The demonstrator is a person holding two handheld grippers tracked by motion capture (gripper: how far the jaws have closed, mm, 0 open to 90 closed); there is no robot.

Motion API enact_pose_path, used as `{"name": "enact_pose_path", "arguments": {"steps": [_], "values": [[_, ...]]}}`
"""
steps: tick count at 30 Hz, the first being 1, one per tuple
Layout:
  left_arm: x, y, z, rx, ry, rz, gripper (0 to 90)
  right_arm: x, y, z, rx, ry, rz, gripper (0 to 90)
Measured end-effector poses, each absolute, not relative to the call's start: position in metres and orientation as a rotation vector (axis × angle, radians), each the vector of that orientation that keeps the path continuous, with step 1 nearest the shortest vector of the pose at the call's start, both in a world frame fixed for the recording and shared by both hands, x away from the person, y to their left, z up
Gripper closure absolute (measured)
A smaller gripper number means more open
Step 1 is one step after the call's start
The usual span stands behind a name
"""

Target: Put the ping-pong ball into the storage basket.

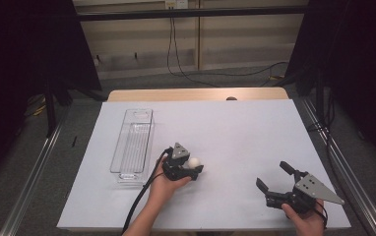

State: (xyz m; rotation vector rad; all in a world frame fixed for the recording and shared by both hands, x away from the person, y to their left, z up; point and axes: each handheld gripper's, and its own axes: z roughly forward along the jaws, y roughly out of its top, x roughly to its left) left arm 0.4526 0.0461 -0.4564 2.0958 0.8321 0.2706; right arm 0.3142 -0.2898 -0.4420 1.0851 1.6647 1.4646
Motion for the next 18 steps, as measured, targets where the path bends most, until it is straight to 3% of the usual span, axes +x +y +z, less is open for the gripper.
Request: {"name": "enact_pose_path", "arguments": {"steps": [8,18], "values": [[0.4535,0.046,-0.4562,2.112,0.819,0.268,41.2,0.314,-0.2902,-0.442,1.084,1.668,1.464,2.5],[0.4541,0.0441,-0.4572,2.122,0.822,0.255,43.8,0.3144,-0.2903,-0.4422,1.085,1.671,1.461,2.5]]}}
